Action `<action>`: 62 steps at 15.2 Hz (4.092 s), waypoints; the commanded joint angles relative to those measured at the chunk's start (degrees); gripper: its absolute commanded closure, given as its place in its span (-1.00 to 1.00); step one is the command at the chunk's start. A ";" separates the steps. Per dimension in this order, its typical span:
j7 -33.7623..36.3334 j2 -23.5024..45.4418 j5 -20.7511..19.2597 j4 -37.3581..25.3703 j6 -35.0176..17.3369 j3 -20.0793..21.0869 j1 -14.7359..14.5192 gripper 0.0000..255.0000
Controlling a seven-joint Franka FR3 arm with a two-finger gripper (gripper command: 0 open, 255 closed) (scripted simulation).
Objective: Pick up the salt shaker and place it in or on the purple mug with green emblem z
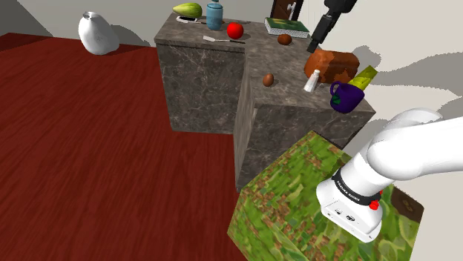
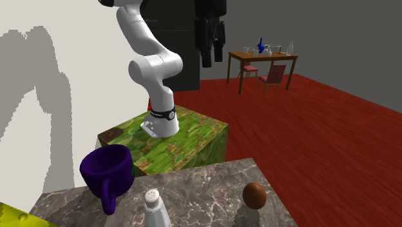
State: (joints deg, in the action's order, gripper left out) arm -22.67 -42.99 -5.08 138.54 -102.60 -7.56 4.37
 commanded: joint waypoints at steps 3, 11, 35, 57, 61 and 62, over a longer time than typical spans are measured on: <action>-5.38 3.78 -2.76 1.13 -4.36 -4.43 1.20 -1.00; -16.16 14.65 -6.46 -0.34 -13.09 -13.49 2.81 -1.00; -39.05 44.40 2.61 -9.73 -30.96 -26.74 3.52 -1.00; -37.41 40.59 0.10 -12.67 -24.76 -26.51 3.32 1.00; -36.86 39.03 -0.77 -14.44 -21.65 -26.28 3.26 1.00; -36.74 38.68 -0.95 -14.91 -20.87 -26.21 3.25 1.00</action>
State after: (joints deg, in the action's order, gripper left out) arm -59.35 -4.20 -6.01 124.43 -124.38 -33.78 7.62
